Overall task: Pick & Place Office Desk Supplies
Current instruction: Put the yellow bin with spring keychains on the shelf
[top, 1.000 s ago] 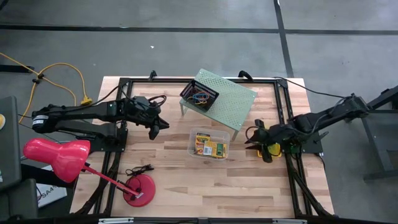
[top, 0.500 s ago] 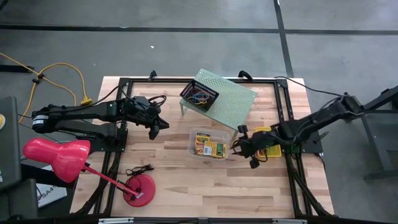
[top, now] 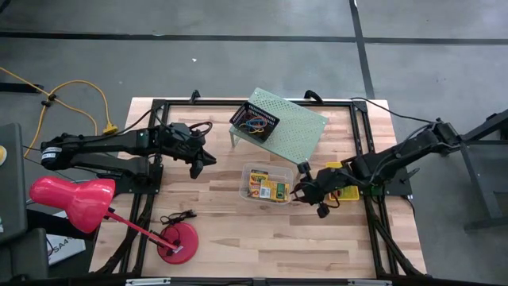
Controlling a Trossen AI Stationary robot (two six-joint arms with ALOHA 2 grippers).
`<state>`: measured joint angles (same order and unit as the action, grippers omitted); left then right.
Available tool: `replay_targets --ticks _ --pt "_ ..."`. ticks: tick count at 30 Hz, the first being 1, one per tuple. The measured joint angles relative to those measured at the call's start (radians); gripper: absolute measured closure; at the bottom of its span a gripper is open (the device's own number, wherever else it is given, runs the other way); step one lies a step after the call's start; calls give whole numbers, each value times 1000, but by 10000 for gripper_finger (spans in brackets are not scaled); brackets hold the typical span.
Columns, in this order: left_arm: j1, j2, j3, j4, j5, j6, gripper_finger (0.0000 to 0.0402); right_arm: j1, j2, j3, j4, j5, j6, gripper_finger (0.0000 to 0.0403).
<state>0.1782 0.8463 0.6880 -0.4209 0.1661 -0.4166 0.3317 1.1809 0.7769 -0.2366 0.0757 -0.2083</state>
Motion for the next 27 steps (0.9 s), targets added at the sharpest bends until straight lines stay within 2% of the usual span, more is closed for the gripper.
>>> replay_targets --ticks 8,16,22,27 --pt "0 0 0 4 -7 -3 350 2 0 0 -29 7 26 312" --pt "0 0 0 3 -7 -3 350 2 -2 0 -92 100 109 313" --pt "0 0 0 4 -7 -3 350 2 -2 0 -209 132 264 322" --pt "0 0 0 3 -7 -3 350 2 -2 0 -375 119 369 331"
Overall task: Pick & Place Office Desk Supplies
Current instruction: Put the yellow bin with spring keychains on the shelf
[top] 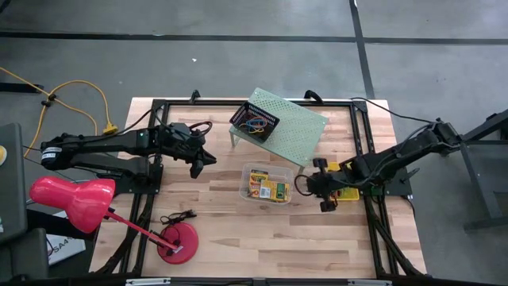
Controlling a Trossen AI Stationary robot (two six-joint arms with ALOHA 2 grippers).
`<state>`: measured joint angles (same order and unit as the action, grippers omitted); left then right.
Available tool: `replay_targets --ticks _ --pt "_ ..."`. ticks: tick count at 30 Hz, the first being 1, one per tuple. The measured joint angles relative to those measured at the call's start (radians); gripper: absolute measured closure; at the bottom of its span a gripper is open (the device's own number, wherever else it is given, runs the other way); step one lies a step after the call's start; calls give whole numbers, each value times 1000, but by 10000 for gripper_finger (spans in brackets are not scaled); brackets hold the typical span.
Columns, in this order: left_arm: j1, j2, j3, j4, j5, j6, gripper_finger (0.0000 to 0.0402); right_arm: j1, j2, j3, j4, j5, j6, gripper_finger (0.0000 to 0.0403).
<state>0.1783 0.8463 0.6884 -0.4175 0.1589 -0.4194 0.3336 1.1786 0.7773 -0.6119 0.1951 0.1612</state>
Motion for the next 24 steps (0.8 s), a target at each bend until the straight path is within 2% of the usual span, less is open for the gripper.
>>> replay_targets --ticks 7,14,24 --pt "0 0 0 0 0 0 350 0 0 0 -214 -116 182 345" --pt "0 0 0 0 0 0 350 0 0 0 -278 -275 132 352" --pt "0 0 0 0 1 0 350 0 0 0 -318 -273 96 352"
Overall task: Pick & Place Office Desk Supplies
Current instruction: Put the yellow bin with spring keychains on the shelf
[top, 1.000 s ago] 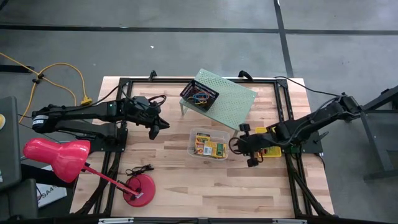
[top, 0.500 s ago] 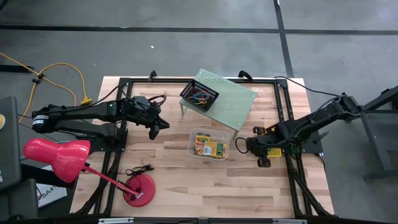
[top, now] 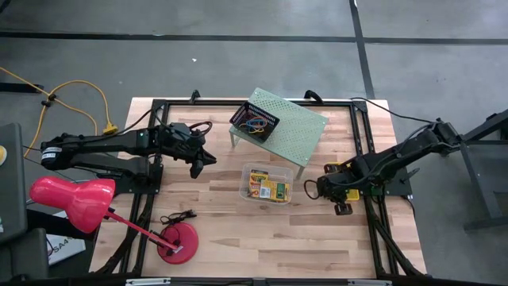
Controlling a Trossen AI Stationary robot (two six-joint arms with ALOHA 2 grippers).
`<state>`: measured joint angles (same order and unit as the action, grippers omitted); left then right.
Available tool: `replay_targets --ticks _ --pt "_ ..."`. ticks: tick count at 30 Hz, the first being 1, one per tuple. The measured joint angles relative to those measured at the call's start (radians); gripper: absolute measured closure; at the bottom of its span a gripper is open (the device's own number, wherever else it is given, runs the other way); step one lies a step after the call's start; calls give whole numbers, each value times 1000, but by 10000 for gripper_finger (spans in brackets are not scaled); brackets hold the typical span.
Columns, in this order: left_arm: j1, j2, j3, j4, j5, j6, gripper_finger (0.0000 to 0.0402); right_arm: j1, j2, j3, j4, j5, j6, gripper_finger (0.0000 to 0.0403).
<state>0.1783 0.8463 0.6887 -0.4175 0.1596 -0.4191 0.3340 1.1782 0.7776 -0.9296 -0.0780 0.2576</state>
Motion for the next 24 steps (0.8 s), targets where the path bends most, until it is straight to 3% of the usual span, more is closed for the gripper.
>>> replay_targets --ticks 9,19,24 --pt "0 0 0 0 0 0 350 0 0 0 -2 24 26 346" --pt "0 0 0 0 0 0 350 2 0 0 -29 10 57 242" --pt "0 0 0 0 0 0 350 40 0 -15 -60 15 129 224"
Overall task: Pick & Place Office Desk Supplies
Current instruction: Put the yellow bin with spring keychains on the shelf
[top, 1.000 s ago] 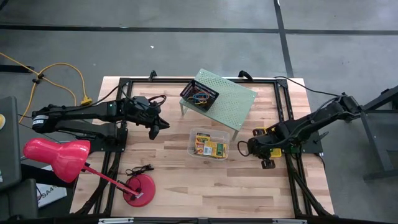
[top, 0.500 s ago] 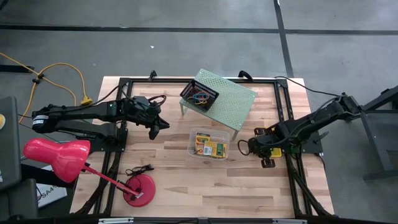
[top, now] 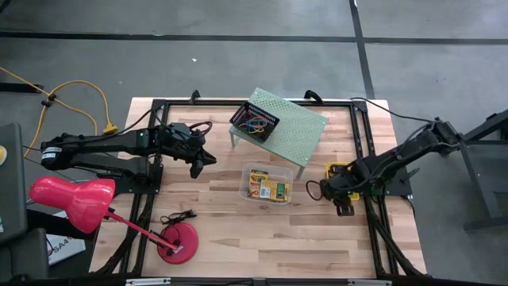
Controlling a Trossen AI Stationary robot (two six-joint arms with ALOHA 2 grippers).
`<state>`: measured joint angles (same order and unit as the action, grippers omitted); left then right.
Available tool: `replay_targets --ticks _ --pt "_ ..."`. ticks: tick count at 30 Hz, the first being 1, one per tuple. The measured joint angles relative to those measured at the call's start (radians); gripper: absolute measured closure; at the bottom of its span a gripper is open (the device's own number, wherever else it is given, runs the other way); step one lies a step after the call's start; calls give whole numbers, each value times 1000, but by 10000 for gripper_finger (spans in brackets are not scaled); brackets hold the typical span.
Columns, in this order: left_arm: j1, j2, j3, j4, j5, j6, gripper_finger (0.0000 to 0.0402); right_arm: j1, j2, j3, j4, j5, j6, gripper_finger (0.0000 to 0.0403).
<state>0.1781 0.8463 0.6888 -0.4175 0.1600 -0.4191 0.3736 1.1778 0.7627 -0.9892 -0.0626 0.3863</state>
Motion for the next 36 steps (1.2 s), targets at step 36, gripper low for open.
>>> replay_targets --ticks 36 --pt "0 0 0 0 0 0 350 270 -54 -152 -20 139 367 291"
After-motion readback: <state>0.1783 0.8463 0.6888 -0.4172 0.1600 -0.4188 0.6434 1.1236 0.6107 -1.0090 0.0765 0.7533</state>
